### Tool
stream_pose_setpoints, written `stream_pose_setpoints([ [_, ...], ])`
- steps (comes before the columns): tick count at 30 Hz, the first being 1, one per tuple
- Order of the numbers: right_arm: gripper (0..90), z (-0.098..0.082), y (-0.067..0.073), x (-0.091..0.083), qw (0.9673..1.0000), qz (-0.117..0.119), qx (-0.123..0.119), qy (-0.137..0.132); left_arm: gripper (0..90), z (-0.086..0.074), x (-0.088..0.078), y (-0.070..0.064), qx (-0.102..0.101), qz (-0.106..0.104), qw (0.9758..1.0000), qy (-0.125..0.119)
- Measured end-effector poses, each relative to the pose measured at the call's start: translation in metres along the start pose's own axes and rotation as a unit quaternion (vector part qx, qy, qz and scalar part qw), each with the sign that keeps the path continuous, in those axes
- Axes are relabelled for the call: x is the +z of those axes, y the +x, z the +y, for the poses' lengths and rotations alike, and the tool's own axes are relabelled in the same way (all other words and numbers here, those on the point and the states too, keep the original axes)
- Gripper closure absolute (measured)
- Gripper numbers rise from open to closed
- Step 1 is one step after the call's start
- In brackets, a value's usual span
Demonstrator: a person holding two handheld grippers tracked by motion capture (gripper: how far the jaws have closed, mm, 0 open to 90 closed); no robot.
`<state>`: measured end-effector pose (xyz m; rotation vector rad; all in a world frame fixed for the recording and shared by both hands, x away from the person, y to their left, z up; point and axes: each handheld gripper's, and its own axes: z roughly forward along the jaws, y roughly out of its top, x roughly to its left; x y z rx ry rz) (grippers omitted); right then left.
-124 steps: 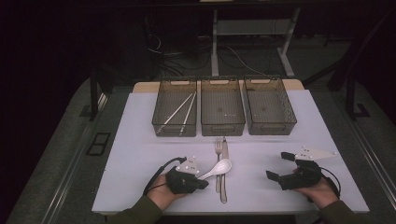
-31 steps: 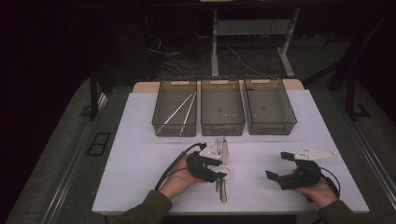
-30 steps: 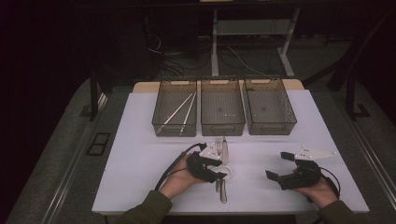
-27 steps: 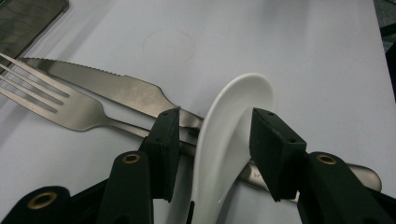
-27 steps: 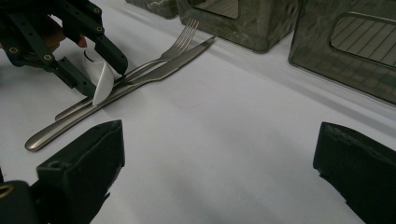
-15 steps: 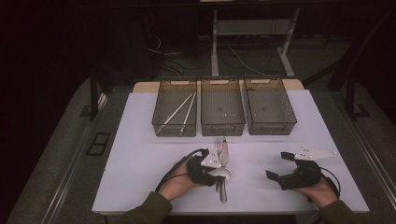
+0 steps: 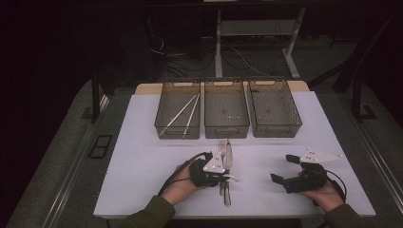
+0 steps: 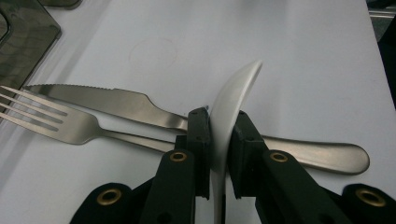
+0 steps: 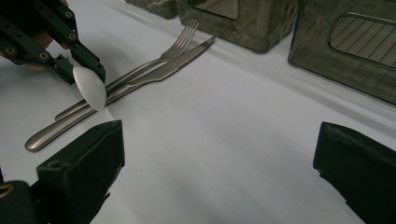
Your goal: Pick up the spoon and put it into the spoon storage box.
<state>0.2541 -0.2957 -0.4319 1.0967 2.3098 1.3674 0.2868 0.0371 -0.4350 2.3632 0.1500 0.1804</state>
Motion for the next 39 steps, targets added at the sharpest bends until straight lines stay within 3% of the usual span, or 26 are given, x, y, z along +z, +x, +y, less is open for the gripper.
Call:
stream_pose_setpoints([
  [16,2.0,0.0,0.001,0.0,1.0,0.001,-0.001,0.0,80.3,0.004,-0.002,-0.001,0.0,0.002,1.0,0.005],
  [22,2.0,0.0,0.001,0.0,1.0,0.003,-0.003,-0.004,80.3,0.007,-0.006,-0.001,-0.009,0.001,1.0,-0.002],
  [25,2.0,0.0,0.002,0.0,0.9999,0.005,-0.005,-0.011,80.3,0.009,-0.009,0.002,-0.001,0.0,1.0,0.0],
  [28,2.0,0.0,0.002,0.0,0.9998,0.007,-0.006,-0.015,80.3,0.01,-0.01,0.004,-0.02,-0.015,0.9996,-0.012],
  [39,1.9,-0.002,0.003,0.006,0.9998,0.011,-0.013,-0.012,80.3,0.016,-0.012,0.009,-0.018,-0.029,0.9993,-0.012],
])
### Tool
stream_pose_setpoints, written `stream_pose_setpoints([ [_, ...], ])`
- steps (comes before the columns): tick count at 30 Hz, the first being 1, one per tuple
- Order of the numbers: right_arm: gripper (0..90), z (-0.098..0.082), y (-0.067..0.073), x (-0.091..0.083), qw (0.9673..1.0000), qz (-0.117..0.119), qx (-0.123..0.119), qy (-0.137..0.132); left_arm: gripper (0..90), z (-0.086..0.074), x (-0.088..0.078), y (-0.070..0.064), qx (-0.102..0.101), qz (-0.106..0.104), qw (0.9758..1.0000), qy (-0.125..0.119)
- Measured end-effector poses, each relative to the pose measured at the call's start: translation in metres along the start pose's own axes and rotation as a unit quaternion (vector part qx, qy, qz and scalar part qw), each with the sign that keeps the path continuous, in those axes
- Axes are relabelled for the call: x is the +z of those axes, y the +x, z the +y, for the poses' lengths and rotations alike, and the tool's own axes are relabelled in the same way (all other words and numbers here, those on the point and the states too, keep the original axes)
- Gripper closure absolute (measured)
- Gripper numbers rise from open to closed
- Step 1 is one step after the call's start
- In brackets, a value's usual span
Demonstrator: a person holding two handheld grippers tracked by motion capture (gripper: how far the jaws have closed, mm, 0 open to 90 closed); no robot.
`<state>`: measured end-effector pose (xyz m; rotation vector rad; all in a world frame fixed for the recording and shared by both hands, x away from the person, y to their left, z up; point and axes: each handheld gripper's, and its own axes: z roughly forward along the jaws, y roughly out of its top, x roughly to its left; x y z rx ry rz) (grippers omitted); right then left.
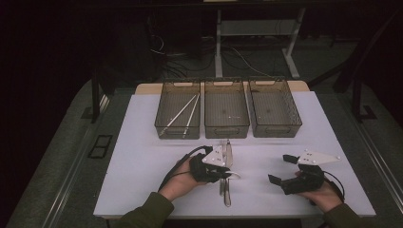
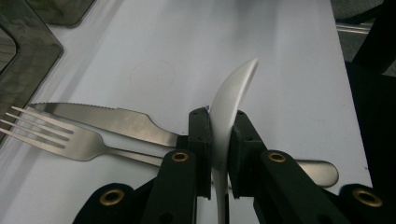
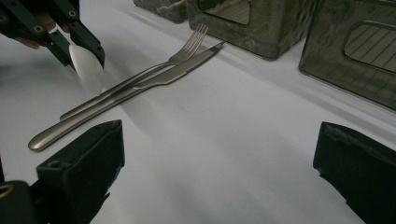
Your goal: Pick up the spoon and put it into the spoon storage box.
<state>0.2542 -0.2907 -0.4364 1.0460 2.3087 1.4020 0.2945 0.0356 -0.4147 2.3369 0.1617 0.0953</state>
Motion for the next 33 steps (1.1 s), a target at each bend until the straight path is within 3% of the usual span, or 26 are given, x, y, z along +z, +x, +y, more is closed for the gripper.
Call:
stream_pose_setpoints([
  [21,2.0,0.0,0.0,0.0,1.0,-0.003,0.004,0.003,80.3,0.031,-0.018,0.031,0.021,0.024,0.9992,-0.024],
  [33,2.0,0.0,0.0,-0.002,1.0,-0.002,0.005,0.004,80.3,0.053,-0.022,0.056,0.018,0.033,0.9991,-0.021],
])
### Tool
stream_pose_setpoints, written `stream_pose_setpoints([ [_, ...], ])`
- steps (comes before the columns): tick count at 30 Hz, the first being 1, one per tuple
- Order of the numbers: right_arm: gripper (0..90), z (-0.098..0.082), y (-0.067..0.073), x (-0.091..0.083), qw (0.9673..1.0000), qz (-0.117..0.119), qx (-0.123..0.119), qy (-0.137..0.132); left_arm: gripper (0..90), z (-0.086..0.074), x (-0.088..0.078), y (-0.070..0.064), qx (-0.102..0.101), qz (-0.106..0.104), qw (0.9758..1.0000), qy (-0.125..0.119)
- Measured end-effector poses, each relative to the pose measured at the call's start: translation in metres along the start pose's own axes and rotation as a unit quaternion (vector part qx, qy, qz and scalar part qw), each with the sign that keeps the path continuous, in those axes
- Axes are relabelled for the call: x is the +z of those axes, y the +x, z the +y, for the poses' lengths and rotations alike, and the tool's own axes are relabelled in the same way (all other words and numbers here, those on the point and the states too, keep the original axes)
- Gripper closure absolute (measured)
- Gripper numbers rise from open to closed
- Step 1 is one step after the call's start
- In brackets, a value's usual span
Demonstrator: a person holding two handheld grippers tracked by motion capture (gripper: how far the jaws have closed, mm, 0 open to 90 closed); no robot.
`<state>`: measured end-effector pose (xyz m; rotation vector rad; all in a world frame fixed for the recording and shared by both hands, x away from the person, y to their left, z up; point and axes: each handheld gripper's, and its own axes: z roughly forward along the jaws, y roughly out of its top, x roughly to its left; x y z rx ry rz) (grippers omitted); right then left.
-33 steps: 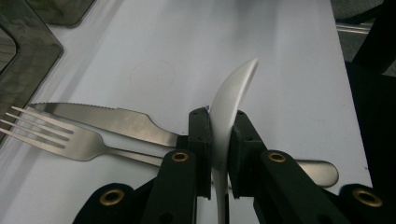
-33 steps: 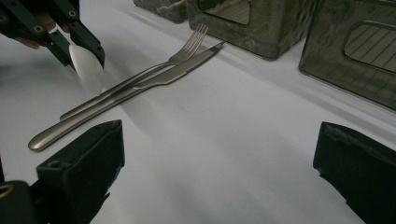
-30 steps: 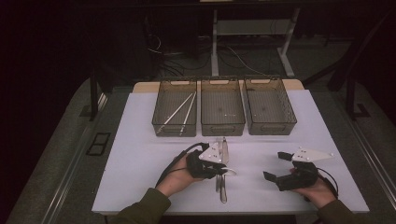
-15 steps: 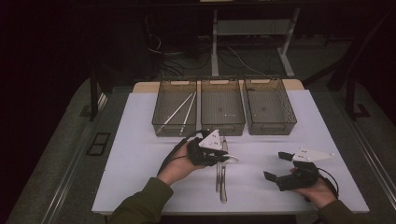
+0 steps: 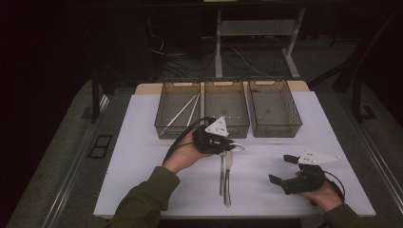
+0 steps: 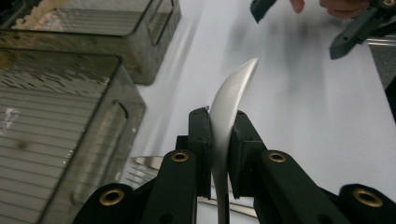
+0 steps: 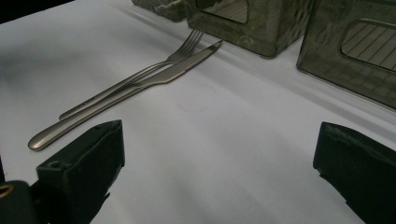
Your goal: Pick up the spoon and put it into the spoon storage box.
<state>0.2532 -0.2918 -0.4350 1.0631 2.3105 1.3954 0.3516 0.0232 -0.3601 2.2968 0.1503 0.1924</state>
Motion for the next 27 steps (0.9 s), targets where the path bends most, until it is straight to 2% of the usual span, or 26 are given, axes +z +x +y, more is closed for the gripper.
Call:
stream_pose_setpoints([
  [10,2.0,0.0,0.0,-0.001,1.0,0.0,0.0,-0.002,80.2,0.025,-0.001,0.029,0.005,0.02,0.9998,-0.006],
  [11,2.0,0.0,0.0,-0.001,1.0,0.0,0.0,-0.002,80.3,0.028,0.0,0.032,-0.001,0.021,0.9998,-0.005],
  [14,2.0,0.0,0.0,-0.002,1.0,0.0,0.0,-0.003,80.2,0.034,0.001,0.041,0.008,0.035,0.9993,0.006],
  [16,2.0,0.0,0.0,-0.002,1.0,0.0,0.001,-0.002,80.2,0.038,0.002,0.048,0.001,0.041,0.9992,0.001],
  [22,2.0,0.0,0.0,-0.002,1.0,0.0,0.0,-0.005,80.2,0.039,0.005,0.069,-0.017,0.052,0.9985,-0.003],
  [27,2.0,0.0,0.0,-0.002,1.0,0.001,0.0,-0.005,80.2,0.034,0.014,0.083,-0.025,0.057,0.998,0.009],
])
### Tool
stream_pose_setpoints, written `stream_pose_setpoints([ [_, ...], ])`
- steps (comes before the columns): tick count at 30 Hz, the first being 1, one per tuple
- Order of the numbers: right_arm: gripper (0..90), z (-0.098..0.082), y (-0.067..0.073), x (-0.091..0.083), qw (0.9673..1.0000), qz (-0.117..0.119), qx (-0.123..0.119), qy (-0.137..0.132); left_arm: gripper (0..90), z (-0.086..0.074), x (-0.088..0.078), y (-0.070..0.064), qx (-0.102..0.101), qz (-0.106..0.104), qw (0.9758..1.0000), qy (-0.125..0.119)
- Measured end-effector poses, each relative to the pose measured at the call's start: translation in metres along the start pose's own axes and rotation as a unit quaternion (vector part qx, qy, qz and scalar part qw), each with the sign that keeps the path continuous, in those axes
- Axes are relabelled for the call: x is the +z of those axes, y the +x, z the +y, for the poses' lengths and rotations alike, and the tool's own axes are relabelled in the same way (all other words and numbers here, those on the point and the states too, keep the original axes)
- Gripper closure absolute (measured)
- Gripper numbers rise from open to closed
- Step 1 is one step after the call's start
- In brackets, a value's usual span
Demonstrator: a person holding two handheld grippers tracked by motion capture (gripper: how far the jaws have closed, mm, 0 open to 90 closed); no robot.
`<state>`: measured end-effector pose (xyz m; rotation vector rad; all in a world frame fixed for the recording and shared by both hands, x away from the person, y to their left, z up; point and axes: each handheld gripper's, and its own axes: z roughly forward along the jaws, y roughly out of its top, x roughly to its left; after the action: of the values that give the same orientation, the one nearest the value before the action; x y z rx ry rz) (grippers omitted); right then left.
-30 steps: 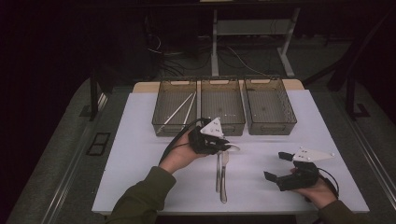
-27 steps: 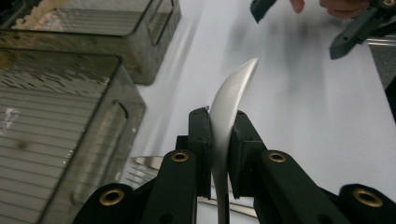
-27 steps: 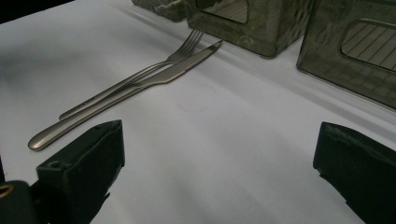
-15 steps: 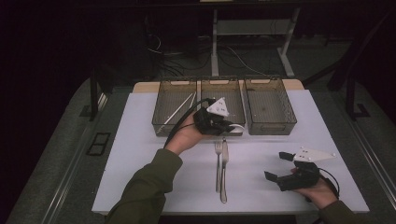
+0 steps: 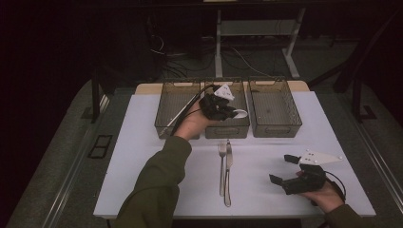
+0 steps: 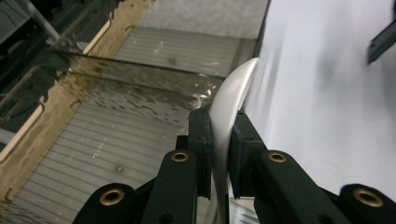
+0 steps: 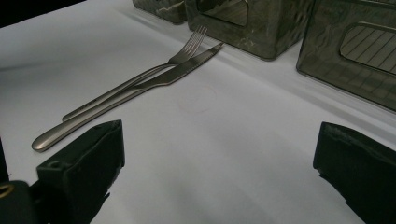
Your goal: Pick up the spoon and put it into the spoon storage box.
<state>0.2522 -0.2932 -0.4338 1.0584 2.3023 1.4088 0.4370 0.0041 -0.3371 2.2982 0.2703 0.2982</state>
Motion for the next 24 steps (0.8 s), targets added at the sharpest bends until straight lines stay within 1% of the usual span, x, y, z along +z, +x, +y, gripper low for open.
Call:
stream_pose_setpoints([
  [2,2.0,0.0,0.0,0.0,1.0,0.0,0.0,0.001,80.1,-0.004,0.005,0.005,-0.012,0.0,0.9999,-0.001],
  [4,2.0,0.0,0.0,0.0,1.0,0.0,0.0,0.0,80.1,-0.006,0.009,0.007,-0.017,0.007,0.9998,0.002],
  [5,2.0,0.0,0.0,0.0,1.0,0.001,0.0,-0.001,80.1,-0.007,0.011,0.008,-0.017,0.006,0.9998,0.004],
  [6,2.0,0.0,0.0,0.0,1.0,0.001,0.0,-0.001,80.1,-0.008,0.013,0.009,-0.021,0.006,0.9998,0.001],
  [8,2.0,0.0,0.0,0.0,1.0,0.001,0.0,-0.001,80.1,-0.009,0.015,0.011,-0.023,0.006,0.9997,0.001],
  [9,2.0,0.0,0.0,0.0,1.0,0.002,0.0,-0.001,80.1,-0.009,0.016,0.012,-0.014,0.007,0.9999,0.003],
  [10,2.0,0.0,0.0,0.0,1.0,0.002,0.001,-0.001,80.1,-0.009,0.017,0.012,-0.014,0.007,0.9999,0.003],
  [12,2.0,0.0,0.0,0.0,1.0,0.002,0.001,-0.001,80.1,-0.01,0.019,0.013,-0.021,0.004,0.9998,0.002],
  [15,2.0,0.0,0.0,0.0,1.0,0.002,0.0,-0.001,80.0,-0.012,0.023,0.014,-0.028,0.004,0.9996,0.004],
  [18,2.0,0.0,0.0,0.0,1.0,0.002,0.0,-0.001,79.7,-0.014,0.025,0.018,-0.025,0.008,0.9996,0.006],
  [19,2.0,0.0,0.0,0.0,1.0,0.002,0.0,-0.001,79.6,-0.015,0.025,0.018,-0.029,0.007,0.9995,0.003],
  [20,2.0,0.0,0.0,0.0,1.0,0.002,0.0,-0.001,79.5,-0.015,0.025,0.019,-0.027,0.007,0.9996,0.005],
  [21,2.0,0.0,0.0,0.0,1.0,0.002,0.0,-0.001,79.2,-0.016,0.027,0.019,-0.034,0.007,0.9994,0.004],
  [22,2.0,0.0,0.0,0.0,1.0,0.001,-0.001,0.0,78.6,-0.017,0.027,0.02,-0.033,0.005,0.9994,0.006],
  [23,2.0,0.0,0.0,0.0,1.0,0.002,0.0,0.0,76.1,-0.017,0.028,0.02,-0.04,0.002,0.9992,0.002],
  [24,2.0,0.0,-0.001,0.0,1.0,0.002,0.0,-0.001,72.9,-0.017,0.029,0.02,-0.04,0.002,0.9992,0.003],
])
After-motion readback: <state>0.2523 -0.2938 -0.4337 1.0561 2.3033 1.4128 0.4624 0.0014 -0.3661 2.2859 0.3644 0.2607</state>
